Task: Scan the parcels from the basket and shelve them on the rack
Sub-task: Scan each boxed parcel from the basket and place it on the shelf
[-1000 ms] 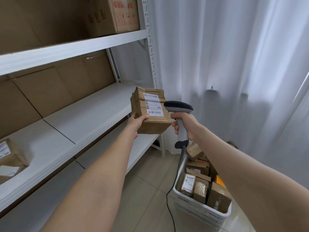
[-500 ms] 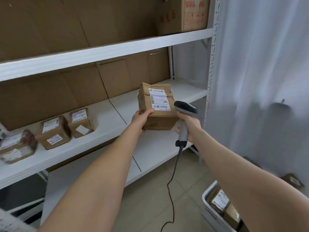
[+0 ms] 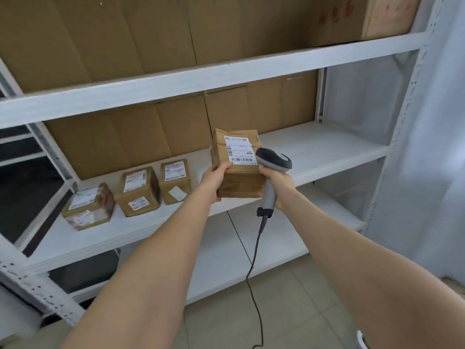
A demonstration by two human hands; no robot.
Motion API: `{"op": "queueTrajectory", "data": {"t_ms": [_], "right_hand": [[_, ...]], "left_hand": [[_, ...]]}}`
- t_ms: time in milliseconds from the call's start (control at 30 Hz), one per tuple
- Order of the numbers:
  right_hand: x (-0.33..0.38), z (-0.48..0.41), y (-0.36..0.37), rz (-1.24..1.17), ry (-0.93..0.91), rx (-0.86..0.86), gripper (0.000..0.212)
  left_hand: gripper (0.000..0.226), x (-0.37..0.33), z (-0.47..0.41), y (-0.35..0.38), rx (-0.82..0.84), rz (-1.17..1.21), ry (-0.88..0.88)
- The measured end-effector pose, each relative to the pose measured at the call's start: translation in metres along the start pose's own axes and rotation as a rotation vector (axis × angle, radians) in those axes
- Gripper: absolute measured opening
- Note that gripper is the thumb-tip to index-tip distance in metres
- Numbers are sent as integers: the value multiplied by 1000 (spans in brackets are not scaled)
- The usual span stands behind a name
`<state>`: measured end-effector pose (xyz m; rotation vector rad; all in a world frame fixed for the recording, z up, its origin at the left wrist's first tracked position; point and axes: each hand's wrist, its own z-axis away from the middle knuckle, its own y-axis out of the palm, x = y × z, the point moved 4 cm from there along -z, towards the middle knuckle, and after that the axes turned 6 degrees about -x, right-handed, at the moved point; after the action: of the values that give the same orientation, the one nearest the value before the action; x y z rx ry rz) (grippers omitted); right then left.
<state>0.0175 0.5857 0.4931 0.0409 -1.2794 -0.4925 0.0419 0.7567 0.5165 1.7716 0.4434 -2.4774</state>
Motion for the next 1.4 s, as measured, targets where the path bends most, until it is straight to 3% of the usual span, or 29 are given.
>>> {"op": "queueTrajectory", "data": {"t_ms": [167,300,433,567,667,833,967,1100,1300,1400], "right_hand": [[-12,-58,60,48,24,-15,48],[-30,-98,93,92,16,-28,25],[-49,-123,116,123,5,-36,19],[-56,-137,137,167,27,-9,21],[-58,-144,153,170,27,20,21],[-60,-152,165,182,47,40,32],[-58,-154,159,149,36,20,29],[-46,-152,133,109,52,-46,25],[-23,-137,70,-42,54,-164,30],[-12,-123,24,-112,34,-260,23]], "left_hand": [[63,-5,-70,-26,3,-28,-113],[57,-1,-117,-41,-32,-72,-164],[34,-3,-151,-49,-106,-204,-59],[17,-14,-168,-55,-167,-543,56],[18,-21,-178,-61,-201,-724,120],[20,-23,-186,-63,-235,-752,129],[19,-29,-188,-63,-324,-761,163],[43,-44,-190,-48,-388,-812,299],[42,-56,-180,18,-247,-727,459],[42,-57,-162,68,-138,-739,525]]}}
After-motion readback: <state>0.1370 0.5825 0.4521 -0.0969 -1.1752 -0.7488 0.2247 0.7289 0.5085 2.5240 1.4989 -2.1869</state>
